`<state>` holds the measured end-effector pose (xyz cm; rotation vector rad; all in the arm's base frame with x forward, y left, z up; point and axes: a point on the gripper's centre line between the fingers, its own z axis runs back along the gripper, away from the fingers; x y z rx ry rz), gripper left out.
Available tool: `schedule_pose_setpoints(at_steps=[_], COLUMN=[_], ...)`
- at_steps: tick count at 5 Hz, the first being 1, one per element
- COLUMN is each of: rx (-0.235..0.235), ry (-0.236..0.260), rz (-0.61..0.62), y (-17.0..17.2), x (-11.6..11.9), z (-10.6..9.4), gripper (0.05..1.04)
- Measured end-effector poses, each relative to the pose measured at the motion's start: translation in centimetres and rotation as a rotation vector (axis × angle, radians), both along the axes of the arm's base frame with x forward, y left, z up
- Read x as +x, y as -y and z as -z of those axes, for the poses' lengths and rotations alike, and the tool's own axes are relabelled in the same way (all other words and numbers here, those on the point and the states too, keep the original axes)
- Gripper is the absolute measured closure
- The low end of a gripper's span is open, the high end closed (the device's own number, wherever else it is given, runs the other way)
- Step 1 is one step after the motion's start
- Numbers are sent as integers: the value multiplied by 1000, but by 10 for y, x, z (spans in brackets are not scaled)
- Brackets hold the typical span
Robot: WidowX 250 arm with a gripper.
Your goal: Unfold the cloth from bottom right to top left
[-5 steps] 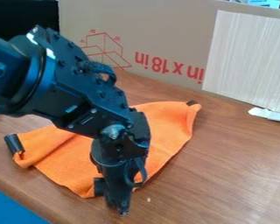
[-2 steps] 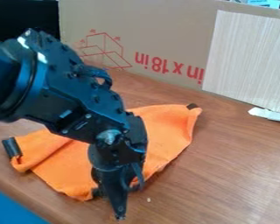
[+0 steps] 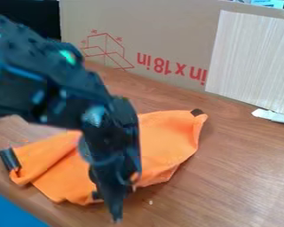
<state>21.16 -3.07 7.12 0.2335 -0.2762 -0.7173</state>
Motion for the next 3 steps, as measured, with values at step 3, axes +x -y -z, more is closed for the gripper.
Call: schedule_pose_setpoints(at_steps=[3], rx=[-162], ry=[-28], rz=[-26], y=[-26], x=[35], z=[-43], gripper=[1032])
